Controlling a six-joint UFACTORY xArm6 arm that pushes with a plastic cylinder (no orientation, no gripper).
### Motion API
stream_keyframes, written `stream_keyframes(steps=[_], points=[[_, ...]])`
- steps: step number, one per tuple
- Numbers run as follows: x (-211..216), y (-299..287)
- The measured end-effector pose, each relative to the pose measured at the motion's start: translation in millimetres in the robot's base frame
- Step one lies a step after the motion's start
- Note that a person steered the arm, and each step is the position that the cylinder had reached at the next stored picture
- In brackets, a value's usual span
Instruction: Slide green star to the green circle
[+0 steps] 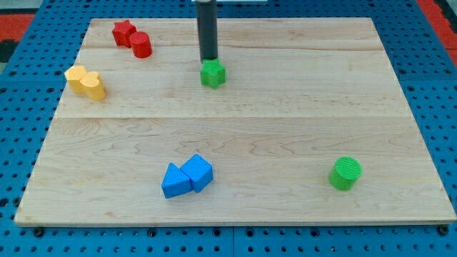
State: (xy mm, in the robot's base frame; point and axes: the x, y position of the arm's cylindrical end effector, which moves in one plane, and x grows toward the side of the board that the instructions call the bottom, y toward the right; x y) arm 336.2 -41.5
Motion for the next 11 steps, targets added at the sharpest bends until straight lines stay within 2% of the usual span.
stream_keyframes(steps=[1, 2, 3, 4, 5, 6, 7, 8, 9, 10, 11], points=[[43.4, 61.5], [52.1, 17.7], [10.2, -39.6], [77.4, -49.8], [102.2, 14.1], [100.9, 87.3], [74.9, 61.8], [67.4, 130.7], [103.1, 176.0], [150.9, 176.5], [156.6, 198.1]])
